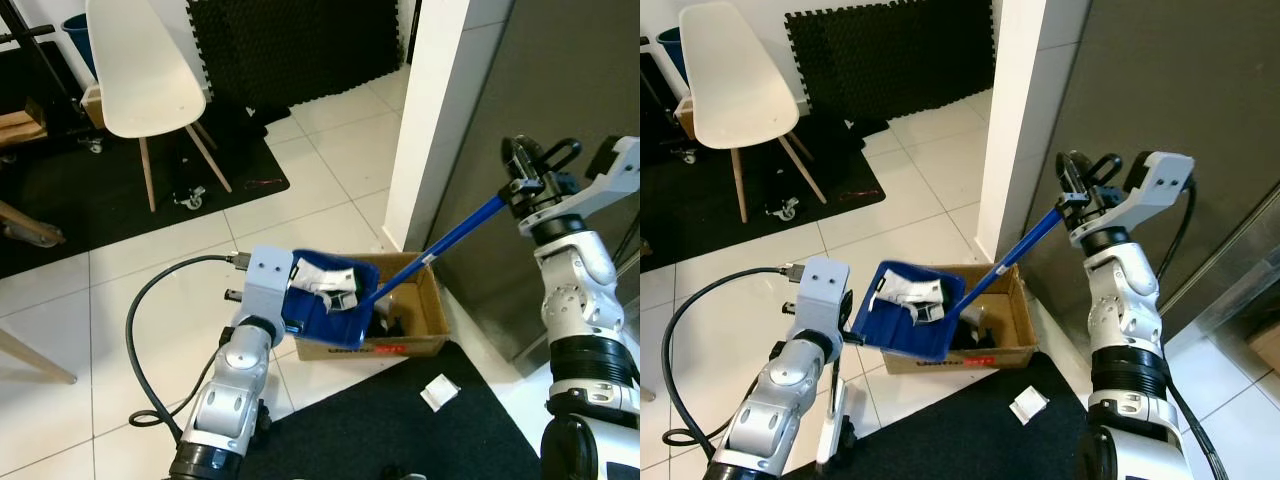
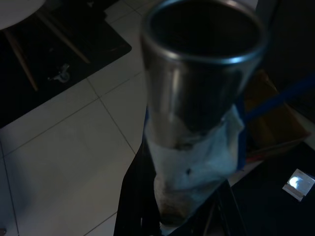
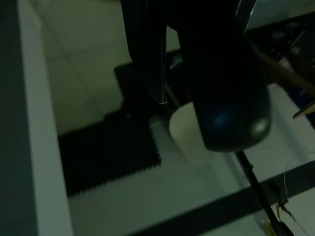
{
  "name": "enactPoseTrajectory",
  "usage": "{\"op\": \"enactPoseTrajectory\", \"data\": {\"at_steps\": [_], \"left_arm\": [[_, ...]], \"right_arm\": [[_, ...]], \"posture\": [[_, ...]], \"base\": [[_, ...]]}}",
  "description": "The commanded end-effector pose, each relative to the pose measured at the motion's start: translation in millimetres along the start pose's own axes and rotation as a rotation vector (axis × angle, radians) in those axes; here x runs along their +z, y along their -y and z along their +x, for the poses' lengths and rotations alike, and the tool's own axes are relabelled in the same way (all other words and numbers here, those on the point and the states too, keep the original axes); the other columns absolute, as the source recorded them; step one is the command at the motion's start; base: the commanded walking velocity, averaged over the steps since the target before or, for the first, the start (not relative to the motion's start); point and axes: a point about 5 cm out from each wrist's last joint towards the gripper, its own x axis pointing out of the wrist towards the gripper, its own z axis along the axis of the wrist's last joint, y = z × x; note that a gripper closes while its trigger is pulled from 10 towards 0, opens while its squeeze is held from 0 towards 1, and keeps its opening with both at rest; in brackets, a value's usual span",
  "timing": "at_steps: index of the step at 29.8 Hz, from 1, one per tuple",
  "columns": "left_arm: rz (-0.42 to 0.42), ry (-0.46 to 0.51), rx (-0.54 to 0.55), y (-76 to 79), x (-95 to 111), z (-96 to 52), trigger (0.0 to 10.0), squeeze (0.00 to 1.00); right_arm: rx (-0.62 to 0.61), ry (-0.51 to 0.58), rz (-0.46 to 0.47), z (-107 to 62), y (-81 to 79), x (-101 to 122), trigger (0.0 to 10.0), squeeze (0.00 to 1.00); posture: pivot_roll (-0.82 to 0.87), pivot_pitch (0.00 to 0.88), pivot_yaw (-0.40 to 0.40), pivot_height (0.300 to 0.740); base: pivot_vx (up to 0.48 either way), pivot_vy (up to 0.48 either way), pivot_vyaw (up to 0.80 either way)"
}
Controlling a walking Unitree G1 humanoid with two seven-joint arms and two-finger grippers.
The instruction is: Sweep floor
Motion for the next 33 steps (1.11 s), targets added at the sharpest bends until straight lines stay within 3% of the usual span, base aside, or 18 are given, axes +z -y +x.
{"op": "enactPoseTrajectory", "data": {"at_steps": [1, 4, 8, 10, 14, 19, 27, 33], "left_arm": [[0.0, -0.009, -0.017, 2.9, -1.8, 0.3, 10.0, 0.0], [-0.001, -0.006, -0.018, 2.9, -0.7, 1.2, 10.0, 0.0], [0.0, -0.007, -0.015, 1.4, -1.5, 0.3, 10.0, 0.0], [0.0, -0.008, -0.015, 1.3, -1.8, 0.2, 10.0, 0.0], [0.002, -0.009, -0.013, 0.8, -1.7, 0.3, 10.0, 0.0], [0.003, -0.008, -0.013, 0.6, -1.2, 0.7, 10.0, 0.0], [0.004, -0.007, -0.014, 1.0, -0.4, 1.1, 10.0, 0.0], [0.004, -0.006, -0.015, 1.3, -0.4, 0.8, 10.0, 0.0]], "right_arm": [[0.013, 0.101, -0.042, 7.7, -9.4, 18.8, 10.0, 0.0], [0.027, 0.119, -0.096, 9.7, -18.0, 18.6, 10.0, 0.0], [0.109, 0.152, -0.146, 15.2, -50.1, 15.5, 10.0, 0.0], [0.116, 0.155, -0.146, 15.4, -52.4, 15.7, 10.0, 0.0], [0.181, 0.183, -0.149, 14.5, -84.6, 8.7, 10.0, 0.0], [0.199, 0.192, -0.15, 13.4, -95.7, 5.8, 10.0, 0.0], [0.191, 0.237, -0.198, 8.5, -127.7, -3.3, 10.0, 0.0], [0.161, 0.227, -0.205, 7.3, -130.3, -7.9, 10.0, 0.0]], "posture": [[0.09, 0.135, 0.032, 0.74], [0.09, 0.135, 0.032, 0.74], [0.1, 0.137, 0.03, 0.74], [0.1, 0.137, 0.03, 0.74], [0.1, 0.138, 0.031, 0.74], [0.11, 0.136, 0.032, 0.74], [0.12, 0.139, 0.031, 0.74], [0.12, 0.139, 0.031, 0.74]], "base": [[0.0, 0.0, 0.0], [0.0, 0.0, 0.0], [0.0, 0.0, 0.0], [0.0, 0.0, 0.0], [0.0, 0.0, 0.0], [0.0, 0.0, 0.0], [0.0, 0.0, 0.0], [0.0, 0.0, 0.0]]}}
